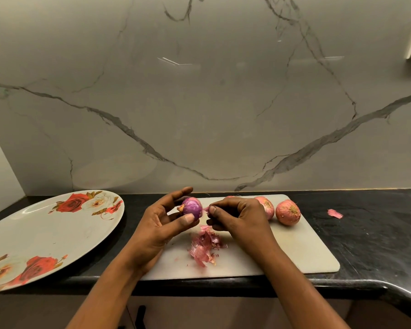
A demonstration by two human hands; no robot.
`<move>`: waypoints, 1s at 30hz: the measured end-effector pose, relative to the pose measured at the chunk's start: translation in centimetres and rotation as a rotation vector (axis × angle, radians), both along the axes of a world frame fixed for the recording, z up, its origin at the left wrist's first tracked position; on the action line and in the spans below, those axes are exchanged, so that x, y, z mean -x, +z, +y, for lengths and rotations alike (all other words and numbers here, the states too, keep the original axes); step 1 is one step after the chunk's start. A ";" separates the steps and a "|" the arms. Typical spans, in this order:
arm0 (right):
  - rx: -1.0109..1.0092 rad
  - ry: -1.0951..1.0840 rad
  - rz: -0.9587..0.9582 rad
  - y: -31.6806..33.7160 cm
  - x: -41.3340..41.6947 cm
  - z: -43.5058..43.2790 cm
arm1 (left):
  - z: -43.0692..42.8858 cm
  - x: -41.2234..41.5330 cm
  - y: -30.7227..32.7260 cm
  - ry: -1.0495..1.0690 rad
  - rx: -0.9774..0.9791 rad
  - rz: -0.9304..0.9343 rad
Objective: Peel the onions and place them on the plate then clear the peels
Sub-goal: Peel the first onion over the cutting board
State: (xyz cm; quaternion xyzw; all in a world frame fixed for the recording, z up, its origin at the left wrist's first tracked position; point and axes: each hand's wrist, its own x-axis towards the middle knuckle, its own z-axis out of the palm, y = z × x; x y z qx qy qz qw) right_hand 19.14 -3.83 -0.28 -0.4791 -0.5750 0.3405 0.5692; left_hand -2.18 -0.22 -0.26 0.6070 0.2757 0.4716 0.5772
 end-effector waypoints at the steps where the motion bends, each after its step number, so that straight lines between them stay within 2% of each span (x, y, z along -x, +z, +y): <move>1: 0.005 -0.014 0.000 -0.1 -0.1 0.1 | 0.0 0.0 0.0 -0.004 0.013 -0.019; 5: 0.007 -0.046 -0.022 -0.2 -0.2 0.2 | 0.0 0.0 0.1 0.000 0.017 -0.027; 14: 0.005 0.001 -0.021 0.0 0.1 -0.2 | -0.2 0.0 0.1 0.037 -0.098 0.123; 20: -0.015 0.042 -0.114 -0.1 -0.1 0.0 | -0.1 0.0 0.1 0.025 -0.128 0.189; 30: -0.028 0.017 -0.083 -0.1 0.0 -0.1 | -0.2 0.0 0.2 0.029 -0.119 0.173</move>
